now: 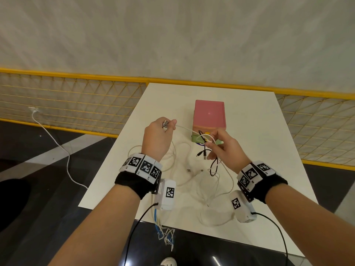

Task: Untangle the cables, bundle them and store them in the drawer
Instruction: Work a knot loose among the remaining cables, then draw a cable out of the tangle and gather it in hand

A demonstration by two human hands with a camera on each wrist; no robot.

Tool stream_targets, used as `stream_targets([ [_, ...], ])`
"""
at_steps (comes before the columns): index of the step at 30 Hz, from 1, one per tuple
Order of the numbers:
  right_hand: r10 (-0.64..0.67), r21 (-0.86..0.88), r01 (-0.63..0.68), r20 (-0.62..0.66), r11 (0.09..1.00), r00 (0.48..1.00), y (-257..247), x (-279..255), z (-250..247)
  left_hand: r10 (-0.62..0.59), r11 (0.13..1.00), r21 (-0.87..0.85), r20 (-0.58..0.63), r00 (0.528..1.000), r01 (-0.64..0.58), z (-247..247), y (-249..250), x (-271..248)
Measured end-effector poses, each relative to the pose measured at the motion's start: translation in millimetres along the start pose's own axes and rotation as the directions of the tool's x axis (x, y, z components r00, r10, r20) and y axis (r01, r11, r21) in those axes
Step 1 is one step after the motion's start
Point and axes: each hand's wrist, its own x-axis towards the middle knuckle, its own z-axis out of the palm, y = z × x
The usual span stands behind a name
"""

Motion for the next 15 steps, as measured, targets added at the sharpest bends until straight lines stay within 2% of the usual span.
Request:
stream_targets([
  [2, 0.022, -0.005, -0.022, -0.001, 1.000, 1.000, -2, 0, 0, 0.002, 1.000, -0.006, -0.010, 1.000, -0.002, 0, 0, 0],
  [6, -0.029, -0.160, 0.029, 0.000, 0.987, 1.000, 6, 2, 2, 0.005, 1.000, -0.012, -0.046, 0.999, -0.006, -3, 0, 0],
  [10, -0.077, -0.228, 0.050, -0.114, 0.972, 0.990, 26, 8, -1, -0.006, 1.000, -0.014, -0.057, 0.998, 0.005, -7, -1, 2],
  [13, -0.081, -0.356, 0.041, -0.098, 0.933, 0.992, 32, 14, -3, 0.028, 0.999, 0.022, 0.010, 1.000, -0.028, -8, 3, 0],
  [15, -0.112, -0.459, 0.050, -0.109, 0.887, 0.988, 26, 17, -2, 0.048, 0.999, 0.015, 0.102, 0.994, -0.050, -7, 8, -3],
])
